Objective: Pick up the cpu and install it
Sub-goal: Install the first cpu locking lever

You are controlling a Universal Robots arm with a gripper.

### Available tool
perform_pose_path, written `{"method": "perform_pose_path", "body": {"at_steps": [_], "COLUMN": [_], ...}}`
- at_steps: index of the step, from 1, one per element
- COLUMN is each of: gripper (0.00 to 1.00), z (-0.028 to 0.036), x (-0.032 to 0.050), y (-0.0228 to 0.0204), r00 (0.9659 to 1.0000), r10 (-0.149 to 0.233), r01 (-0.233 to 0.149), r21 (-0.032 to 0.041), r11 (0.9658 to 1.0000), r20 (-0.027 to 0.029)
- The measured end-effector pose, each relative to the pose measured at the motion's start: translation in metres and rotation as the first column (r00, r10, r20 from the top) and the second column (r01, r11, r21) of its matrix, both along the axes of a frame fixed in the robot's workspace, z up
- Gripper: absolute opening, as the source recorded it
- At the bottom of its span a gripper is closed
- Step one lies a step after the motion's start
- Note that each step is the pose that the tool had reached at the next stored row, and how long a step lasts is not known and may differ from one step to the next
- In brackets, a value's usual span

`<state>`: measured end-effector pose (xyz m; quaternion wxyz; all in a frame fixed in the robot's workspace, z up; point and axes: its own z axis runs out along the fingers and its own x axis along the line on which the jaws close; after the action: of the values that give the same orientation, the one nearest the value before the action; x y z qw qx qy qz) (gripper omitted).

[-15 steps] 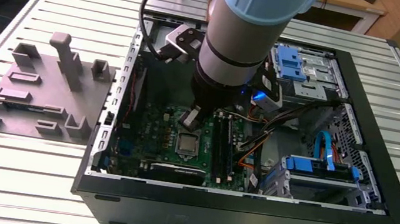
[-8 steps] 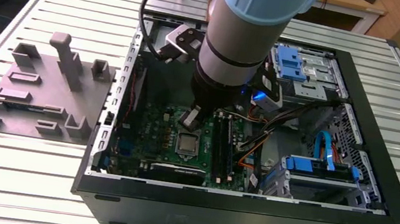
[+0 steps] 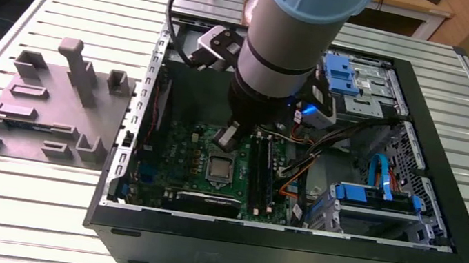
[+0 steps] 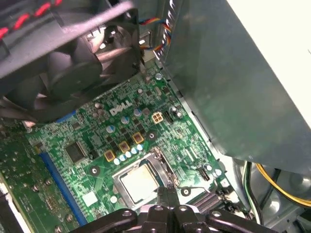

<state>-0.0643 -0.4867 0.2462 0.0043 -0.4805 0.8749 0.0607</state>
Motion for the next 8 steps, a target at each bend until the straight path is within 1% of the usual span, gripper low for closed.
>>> {"method": "perform_pose_path", "body": {"at_steps": [4, 8], "gripper": [0.11, 0.11], "z": [-0.0001, -0.0001], "x": [0.0055, 0.0082], "y": [0.0004, 0.001], "r00": [1.0, 1.0], "r10": [0.0, 0.0], "r01": [0.0, 0.0], "r21": [0.0001, 0.0], "r11": [1.0, 1.0], "r20": [-0.0001, -0.0001]}}
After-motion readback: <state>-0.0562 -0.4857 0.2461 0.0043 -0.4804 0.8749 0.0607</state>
